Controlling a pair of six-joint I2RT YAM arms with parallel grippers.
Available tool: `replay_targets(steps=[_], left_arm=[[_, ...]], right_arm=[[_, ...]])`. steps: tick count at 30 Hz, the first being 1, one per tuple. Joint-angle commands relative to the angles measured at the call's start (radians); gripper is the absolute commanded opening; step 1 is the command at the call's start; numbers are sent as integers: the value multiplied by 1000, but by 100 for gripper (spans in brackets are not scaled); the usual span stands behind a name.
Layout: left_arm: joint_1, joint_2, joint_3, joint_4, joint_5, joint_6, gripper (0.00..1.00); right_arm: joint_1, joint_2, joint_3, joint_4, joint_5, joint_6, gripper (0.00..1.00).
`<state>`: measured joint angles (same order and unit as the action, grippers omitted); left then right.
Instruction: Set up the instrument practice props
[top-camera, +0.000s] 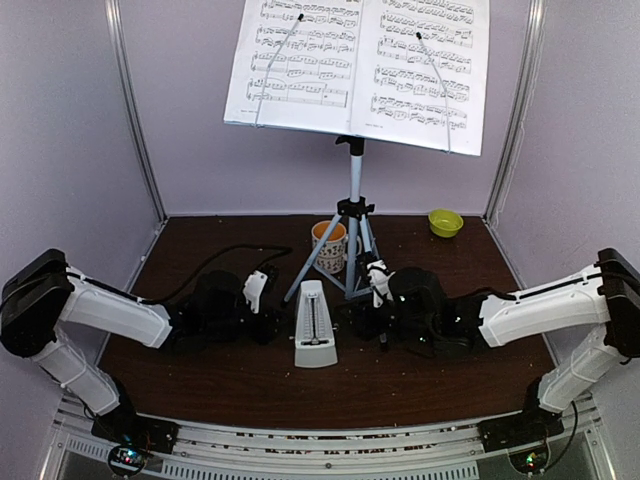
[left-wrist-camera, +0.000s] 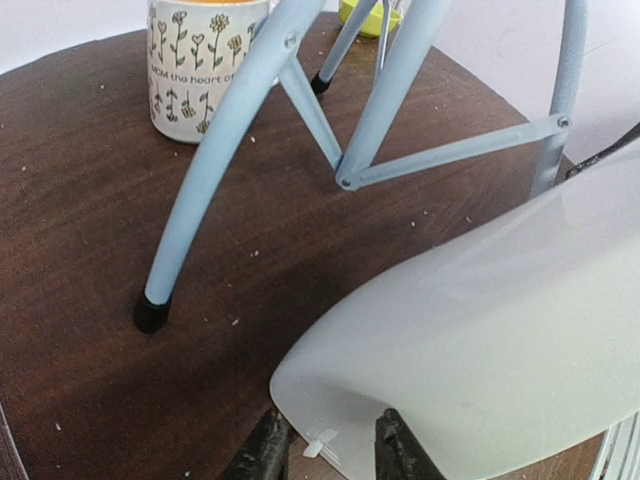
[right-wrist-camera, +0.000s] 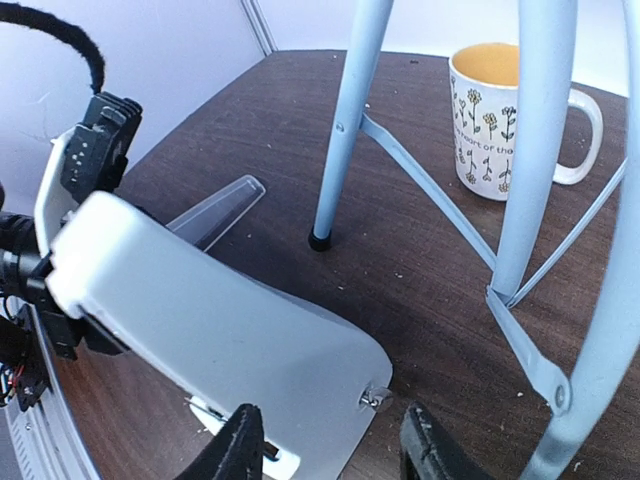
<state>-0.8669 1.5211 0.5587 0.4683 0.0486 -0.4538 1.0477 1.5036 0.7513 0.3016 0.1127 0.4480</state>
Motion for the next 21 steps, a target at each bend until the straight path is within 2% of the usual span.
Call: replay_targets(steps=[1,6,8,14,21], left_arm=[[9,-41,38,-48,-35,49,31],[11,-64,41,-63,-48,43,37],[10,-70,39,-55,-49,41,37],[11,-85,47,-59,-50,47,38],[11,-81,47,-53,-37,49,38]], right_arm=[[5,-99,-50,6,-7,-17,55],[33,-155,-94,93,-38,-2,81],[50,-142,-84,115,-37,-1,85],[84,-49,-3,127,-41,0,85],[91,32,65,125,-15,-1,79]])
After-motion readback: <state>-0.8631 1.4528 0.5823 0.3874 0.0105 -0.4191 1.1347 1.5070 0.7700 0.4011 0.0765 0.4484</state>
